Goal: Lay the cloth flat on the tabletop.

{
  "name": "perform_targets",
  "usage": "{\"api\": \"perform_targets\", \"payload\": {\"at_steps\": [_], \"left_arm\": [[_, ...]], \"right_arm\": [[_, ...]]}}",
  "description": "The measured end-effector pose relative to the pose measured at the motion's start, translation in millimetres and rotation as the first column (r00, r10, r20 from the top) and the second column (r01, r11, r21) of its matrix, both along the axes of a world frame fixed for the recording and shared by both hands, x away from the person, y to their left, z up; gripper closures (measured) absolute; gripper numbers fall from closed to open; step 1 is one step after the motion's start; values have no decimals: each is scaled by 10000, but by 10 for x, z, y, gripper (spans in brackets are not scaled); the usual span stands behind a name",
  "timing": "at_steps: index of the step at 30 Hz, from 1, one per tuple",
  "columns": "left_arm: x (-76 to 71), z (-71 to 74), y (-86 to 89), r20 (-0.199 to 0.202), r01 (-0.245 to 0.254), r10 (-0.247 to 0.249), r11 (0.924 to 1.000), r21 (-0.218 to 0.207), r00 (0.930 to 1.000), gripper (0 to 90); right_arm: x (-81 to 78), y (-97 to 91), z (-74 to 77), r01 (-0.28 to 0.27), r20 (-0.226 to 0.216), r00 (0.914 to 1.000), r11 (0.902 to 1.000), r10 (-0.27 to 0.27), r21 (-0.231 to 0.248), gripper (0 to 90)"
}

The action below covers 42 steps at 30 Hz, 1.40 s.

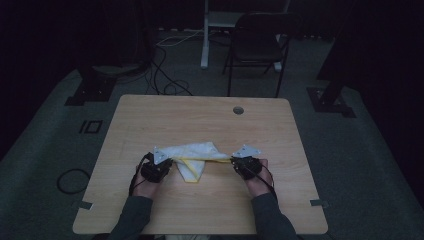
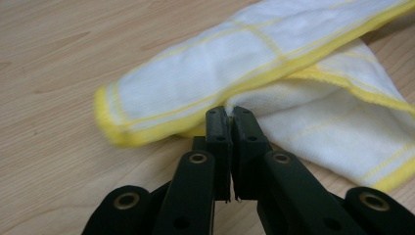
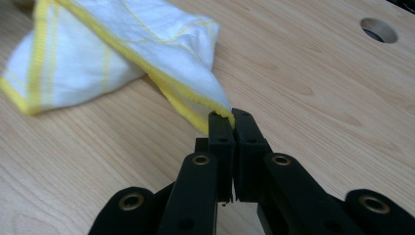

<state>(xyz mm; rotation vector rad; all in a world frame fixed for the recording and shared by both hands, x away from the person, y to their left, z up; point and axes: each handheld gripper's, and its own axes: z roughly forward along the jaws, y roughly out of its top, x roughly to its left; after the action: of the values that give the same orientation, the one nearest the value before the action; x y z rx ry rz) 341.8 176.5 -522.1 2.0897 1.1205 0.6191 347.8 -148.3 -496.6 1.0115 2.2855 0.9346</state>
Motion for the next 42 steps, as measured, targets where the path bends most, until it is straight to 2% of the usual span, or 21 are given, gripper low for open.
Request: {"api": "perform_targets", "payload": {"at_steps": [3, 11, 21, 26, 27, 28, 30, 32, 35, 42], "left_arm": [[6, -2, 25, 0, -109, 109, 9999, -56, 9999, 879], [46, -1, 174, -214, -470, 468, 9988, -98, 9987, 881], [80, 8, 201, -301, -441, 440, 9990, -28, 9986, 884], [105, -9, 144, -508, -216, 220, 9997, 84, 9985, 863], [105, -10, 139, -559, -238, 243, 9997, 97, 9981, 815], [96, -8, 141, -539, -230, 233, 9997, 48, 9983, 763], [67, 7, 155, -595, -189, 187, 9998, -21, 9981, 736], [37, 18, 167, -633, -172, 170, 9998, -29, 9978, 715], [-7, 23, 188, -666, -159, 149, 9998, -133, 9977, 697], [-188, 9, 154, -671, 251, -270, 9993, -295, 9974, 669]], "right_arm": [[2, -37, 5, 109, -23, 9999, 9999, -109, 29, 884], [14, -274, 20, 698, -66, 9975, 9975, -697, 75, 884], [6, -471, -15, 1087, -217, 9939, 9940, -1084, 128, 884], [29, -491, -86, 1331, -536, 9897, 9911, -1330, -17, 882], [35, -485, -101, 1292, -651, 9895, 9916, -1293, -50, 862], [35, -477, -111, 1294, -716, 9890, 9915, -1298, -103, 796], [25, -458, -127, 1210, -605, 9906, 9921, -1227, -317, 713], [6, -437, -126, 1094, -532, 9925, 9938, -1104, -223, 661], [-28, -361, -120, 778, -415, 9960, 9966, -789, -277, 626], [-85, -126, -83, 36, -87, 10000, 10000, -35, 80, 588]]}}
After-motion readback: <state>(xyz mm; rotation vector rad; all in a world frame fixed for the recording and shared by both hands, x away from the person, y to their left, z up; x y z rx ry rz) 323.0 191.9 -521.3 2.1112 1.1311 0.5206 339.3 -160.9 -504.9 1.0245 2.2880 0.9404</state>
